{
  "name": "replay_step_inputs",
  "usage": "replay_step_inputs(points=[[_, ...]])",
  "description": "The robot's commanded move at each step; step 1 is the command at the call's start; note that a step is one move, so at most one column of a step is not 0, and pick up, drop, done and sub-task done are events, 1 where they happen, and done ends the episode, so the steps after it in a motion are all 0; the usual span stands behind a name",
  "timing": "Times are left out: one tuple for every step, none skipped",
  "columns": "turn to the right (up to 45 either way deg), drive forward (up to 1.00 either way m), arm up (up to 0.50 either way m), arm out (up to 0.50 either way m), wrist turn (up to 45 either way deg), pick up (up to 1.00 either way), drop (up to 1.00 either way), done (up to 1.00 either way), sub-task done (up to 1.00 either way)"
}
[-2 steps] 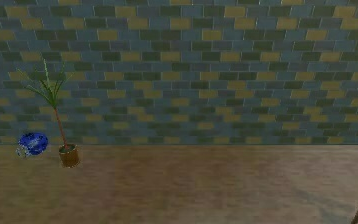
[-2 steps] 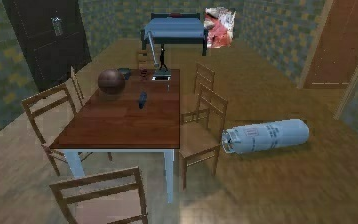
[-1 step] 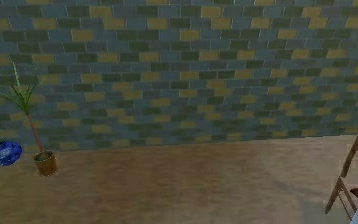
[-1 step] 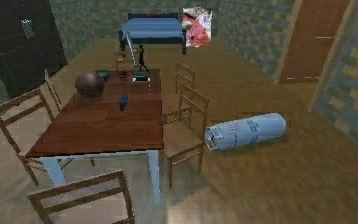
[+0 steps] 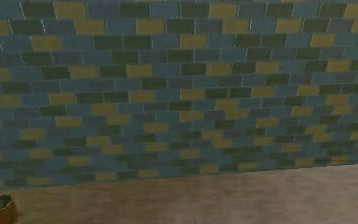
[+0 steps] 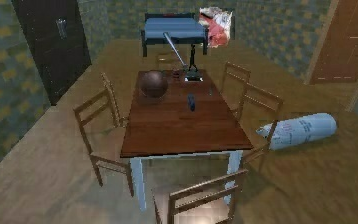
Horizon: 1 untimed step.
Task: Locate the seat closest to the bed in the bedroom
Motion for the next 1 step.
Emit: replay_step_inputs(points=[[45.0, 0.00, 0.00, 0.00, 0.0, 0.00, 0.00, 0.00, 0.00]])
